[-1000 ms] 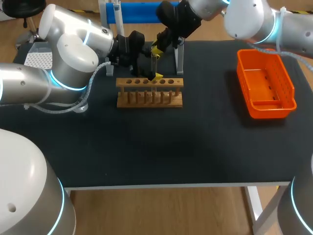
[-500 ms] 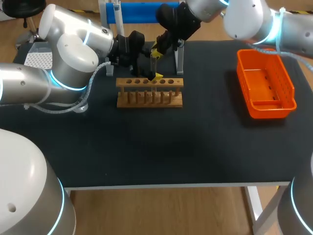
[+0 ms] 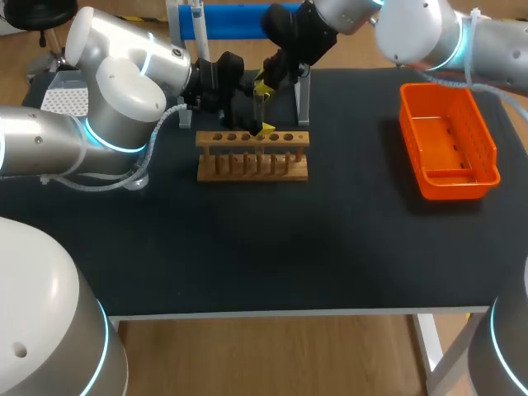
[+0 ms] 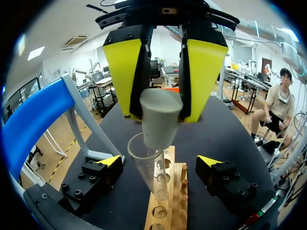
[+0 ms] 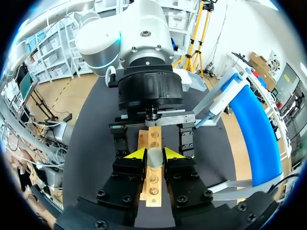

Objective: Invert the test tube, pick up the pipette, mount the tip to pipette, aspirate from beaker and dispense into the tube, eject the tip, return the pipette, and cap with the stopper.

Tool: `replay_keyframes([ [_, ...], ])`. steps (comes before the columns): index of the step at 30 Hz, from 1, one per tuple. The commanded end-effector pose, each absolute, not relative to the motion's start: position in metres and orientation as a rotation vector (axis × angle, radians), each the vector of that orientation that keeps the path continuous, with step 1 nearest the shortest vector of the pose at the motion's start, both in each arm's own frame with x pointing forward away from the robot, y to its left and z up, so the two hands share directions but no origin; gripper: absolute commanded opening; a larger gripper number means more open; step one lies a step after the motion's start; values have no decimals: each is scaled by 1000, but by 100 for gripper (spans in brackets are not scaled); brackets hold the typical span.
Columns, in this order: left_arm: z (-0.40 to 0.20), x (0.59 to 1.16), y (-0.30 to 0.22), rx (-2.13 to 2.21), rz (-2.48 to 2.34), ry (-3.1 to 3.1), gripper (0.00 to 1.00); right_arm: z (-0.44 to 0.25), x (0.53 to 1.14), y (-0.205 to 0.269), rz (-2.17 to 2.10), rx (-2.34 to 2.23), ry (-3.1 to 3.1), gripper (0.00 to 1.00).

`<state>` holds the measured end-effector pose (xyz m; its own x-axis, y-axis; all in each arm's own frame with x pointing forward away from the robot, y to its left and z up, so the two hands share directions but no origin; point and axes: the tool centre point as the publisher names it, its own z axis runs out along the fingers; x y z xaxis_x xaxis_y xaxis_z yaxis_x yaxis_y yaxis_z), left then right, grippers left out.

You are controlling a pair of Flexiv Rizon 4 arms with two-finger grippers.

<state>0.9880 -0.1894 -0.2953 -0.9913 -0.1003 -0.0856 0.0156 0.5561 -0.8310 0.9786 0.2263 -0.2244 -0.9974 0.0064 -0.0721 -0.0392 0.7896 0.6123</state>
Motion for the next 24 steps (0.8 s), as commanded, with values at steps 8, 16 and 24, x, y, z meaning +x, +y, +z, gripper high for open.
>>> replay_keyframes([
  [8, -295, 989, -190, -71, -1421, 2666, 100, -219, 977, 223, 1011, -31, 2887, 0],
  [16, -295, 989, -190, -71, -1421, 2666, 100, -226, 973, 230, 990, -63, 2912, 0],
  [24, -295, 989, -190, -71, -1421, 2666, 100, -231, 973, 228, 967, -52, 2932, 0],
])
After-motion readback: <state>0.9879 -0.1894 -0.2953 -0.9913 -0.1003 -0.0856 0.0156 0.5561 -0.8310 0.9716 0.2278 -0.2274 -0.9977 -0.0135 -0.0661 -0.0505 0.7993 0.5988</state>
